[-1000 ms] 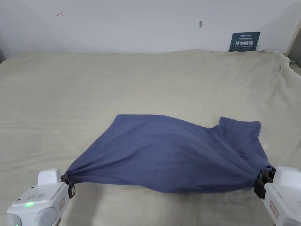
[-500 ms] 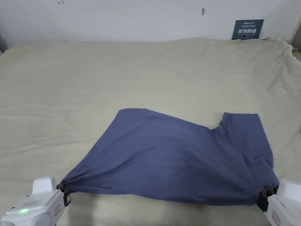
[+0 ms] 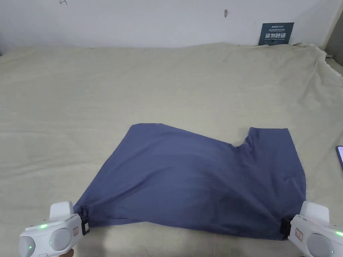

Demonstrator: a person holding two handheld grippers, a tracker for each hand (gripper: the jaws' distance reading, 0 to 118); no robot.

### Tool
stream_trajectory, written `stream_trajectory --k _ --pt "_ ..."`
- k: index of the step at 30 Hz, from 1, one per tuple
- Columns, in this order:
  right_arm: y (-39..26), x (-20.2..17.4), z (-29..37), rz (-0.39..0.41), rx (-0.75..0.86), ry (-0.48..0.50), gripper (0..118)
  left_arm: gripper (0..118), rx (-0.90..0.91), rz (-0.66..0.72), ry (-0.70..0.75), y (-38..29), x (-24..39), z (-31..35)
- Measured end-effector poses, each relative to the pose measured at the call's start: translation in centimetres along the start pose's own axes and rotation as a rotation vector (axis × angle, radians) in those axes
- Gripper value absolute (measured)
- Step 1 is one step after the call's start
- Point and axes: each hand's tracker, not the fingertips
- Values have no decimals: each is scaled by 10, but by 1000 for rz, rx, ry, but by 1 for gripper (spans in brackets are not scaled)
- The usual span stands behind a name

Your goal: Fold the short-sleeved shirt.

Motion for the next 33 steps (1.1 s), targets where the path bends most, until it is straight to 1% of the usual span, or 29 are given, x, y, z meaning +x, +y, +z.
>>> stream_trajectory --k 1,2,3,4,5,6,7,12,17,20,21,22,23,24,26,27,28,30,31,33 --pt "2 -1 5 -2 9 -2 14 23 -7 13 -17 3 0 4" --pt "5 -2 9 -1 20 -1 28 38 -8 26 -16 7 0 10" --pt "8 -2 13 2 29 1 57 68 -6 48 -15 10 0 13" --pt "11 -3 18 2 40 9 80 89 4 73 -17 14 0 17" --pt "14 -4 24 1 60 12 95 106 32 89 -28 17 0 23" --pt "18 -6 33 2 105 20 99 114 83 101 -50 21 1 32" --pt "21 -5 37 8 134 32 99 114 132 100 -70 26 3 41" --pt "45 -10 77 46 295 67 99 114 260 64 -111 54 21 86" --pt "64 -13 111 92 483 60 99 113 403 -4 -147 77 47 126" --pt "69 -13 118 120 570 35 97 108 489 -48 -149 84 63 142" --pt "69 -13 121 129 590 27 94 102 518 -54 -138 84 68 144" --pt "70 -14 123 140 608 14 88 94 555 -58 -133 85 72 147" --pt "69 -14 123 149 633 11 79 83 585 -60 -138 85 76 150" --pt "69 -14 124 154 651 12 62 65 608 -57 -149 84 78 153" --pt "69 -15 126 163 670 12 33 32 657 -46 -193 84 81 156" --pt "69 -17 127 169 680 17 7 10 661 -36 -204 84 82 157" --pt "69 -17 127 171 693 18 0 0 656 -28 -233 84 83 157" --pt "69 -18 127 176 714 -2 0 0 668 -19 -270 84 84 157" --pt "69 -24 133 182 714 8 0 0 675 -22 -275 84 84 157" --pt "72 -26 134 165 703 29 0 0 654 -43 -289 89 89 154"
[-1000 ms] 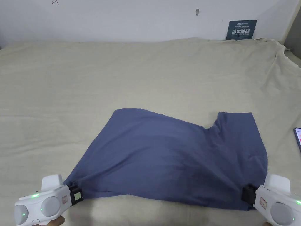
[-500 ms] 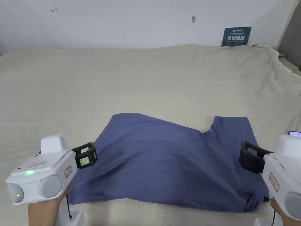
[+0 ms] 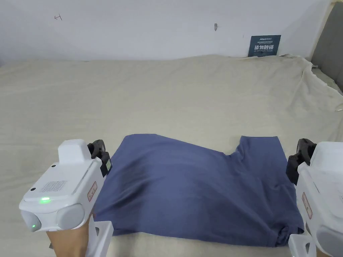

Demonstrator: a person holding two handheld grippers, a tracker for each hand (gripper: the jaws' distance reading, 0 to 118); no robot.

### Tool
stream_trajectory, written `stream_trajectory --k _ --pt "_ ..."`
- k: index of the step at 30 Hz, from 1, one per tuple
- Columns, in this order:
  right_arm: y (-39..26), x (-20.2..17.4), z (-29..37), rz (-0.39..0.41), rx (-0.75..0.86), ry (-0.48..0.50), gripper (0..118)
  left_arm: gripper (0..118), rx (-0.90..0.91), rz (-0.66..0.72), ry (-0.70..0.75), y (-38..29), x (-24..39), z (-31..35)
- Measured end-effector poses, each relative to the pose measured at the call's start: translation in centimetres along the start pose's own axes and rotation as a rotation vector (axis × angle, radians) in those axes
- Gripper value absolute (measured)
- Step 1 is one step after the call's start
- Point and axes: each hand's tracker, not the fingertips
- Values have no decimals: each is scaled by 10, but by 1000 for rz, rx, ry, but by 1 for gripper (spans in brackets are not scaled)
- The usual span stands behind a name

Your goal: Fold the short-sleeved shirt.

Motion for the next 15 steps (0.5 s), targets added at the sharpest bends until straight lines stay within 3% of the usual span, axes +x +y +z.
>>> stream_trajectory --k 6,15 --pt "6 -7 -12 0 -14 5 0 0 -97 -23 -57 12 4 -46" --pt "3 -8 -63 8 -63 -12 0 0 -302 -86 -114 27 4 -187"
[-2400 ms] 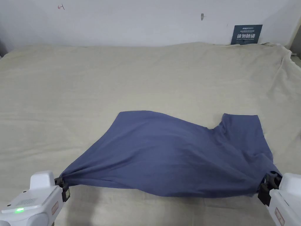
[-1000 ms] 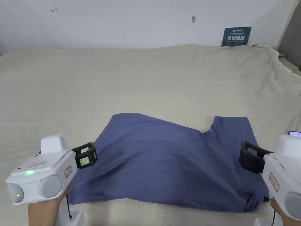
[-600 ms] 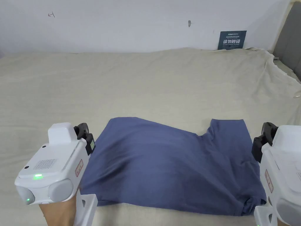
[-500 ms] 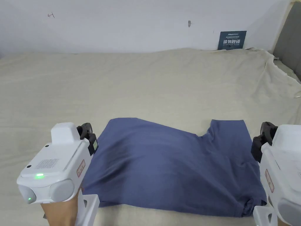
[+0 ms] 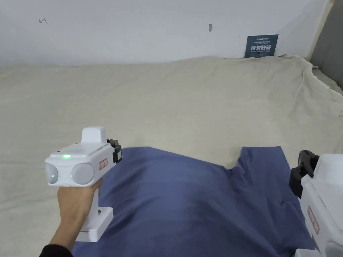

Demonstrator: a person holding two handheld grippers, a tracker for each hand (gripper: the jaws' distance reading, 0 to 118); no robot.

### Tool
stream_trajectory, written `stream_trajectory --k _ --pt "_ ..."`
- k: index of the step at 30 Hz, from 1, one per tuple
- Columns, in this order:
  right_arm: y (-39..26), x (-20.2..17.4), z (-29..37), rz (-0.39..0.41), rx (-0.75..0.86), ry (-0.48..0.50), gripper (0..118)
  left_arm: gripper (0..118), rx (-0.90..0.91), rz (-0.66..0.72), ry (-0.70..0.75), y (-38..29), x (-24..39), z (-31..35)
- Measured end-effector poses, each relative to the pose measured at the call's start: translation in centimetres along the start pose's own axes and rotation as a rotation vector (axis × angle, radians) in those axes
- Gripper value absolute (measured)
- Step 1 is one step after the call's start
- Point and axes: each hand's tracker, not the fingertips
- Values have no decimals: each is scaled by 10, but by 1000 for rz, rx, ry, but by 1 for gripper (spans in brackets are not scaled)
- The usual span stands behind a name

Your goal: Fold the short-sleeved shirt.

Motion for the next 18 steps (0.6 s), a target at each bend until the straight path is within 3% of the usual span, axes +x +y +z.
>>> stream_trajectory --k 2,4,5,6,7,9,18 --pt "-2 -1 -13 0 -14 -11 0 3 -111 14 -22 10 -8 -41" --pt "-3 -1 -27 -3 -31 -21 0 18 -183 41 -26 17 -17 -76" --pt "-4 -2 -33 -2 -39 -26 0 34 -201 65 -34 19 -22 -94" --pt "-5 -3 -39 2 -47 -33 0 62 -224 81 -30 21 -26 -107" --pt "-6 -5 -45 7 -56 -41 0 78 -242 93 -23 22 -30 -123" --pt "-8 -7 -55 9 -73 -49 0 94 -280 71 -3 25 -33 -150" --pt "-23 -6 -92 16 -134 -84 0 94 -432 -5 25 16 -32 -231"
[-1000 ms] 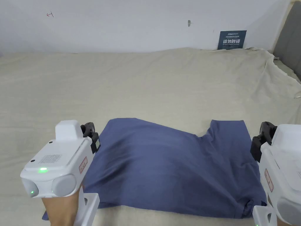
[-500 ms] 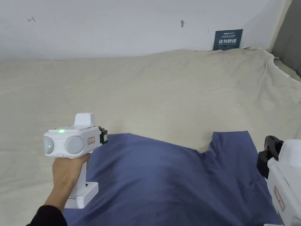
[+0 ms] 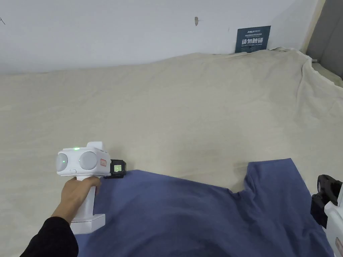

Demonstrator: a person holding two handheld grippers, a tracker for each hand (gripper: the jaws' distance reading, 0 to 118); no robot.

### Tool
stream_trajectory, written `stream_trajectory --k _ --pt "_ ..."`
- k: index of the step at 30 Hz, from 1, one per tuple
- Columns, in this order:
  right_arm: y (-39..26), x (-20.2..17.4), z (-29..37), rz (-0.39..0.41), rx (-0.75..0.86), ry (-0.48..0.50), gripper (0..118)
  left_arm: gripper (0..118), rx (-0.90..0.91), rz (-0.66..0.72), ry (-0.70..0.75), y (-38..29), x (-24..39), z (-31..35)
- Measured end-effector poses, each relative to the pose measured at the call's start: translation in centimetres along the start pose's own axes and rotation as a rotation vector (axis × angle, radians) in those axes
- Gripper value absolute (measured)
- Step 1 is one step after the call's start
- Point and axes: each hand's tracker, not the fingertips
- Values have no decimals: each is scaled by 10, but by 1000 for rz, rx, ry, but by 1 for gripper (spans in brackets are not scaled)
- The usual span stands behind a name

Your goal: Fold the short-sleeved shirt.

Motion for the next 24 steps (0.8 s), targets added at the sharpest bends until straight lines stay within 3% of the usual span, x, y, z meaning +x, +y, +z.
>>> stream_trajectory --k 5,8,9,12,18,20,22,23,24 --pt "-8 10 -13 -13 -31 -10 0 76 -30 -23 7 -10 8 -11" --pt "-11 16 -20 -28 -45 -10 0 36 -17 -102 -3 -12 18 -1" --pt "-13 21 -24 -39 -55 -8 0 12 -11 -123 -18 -14 21 1" --pt "-13 32 -35 -97 -84 0 0 5 -9 -155 8 -18 32 4" --pt "-12 61 -83 -183 -263 57 4 4 107 -143 -33 -25 30 51" --pt "-17 68 -105 -149 -353 45 27 4 141 -134 -47 -26 25 72" --pt "-25 72 -124 -131 -423 55 69 4 162 -128 -49 -29 22 87" --pt "-32 75 -134 -148 -448 49 83 4 171 -119 -50 -30 21 94" --pt "-37 76 -141 -152 -486 51 86 4 174 -116 -53 -29 18 98"
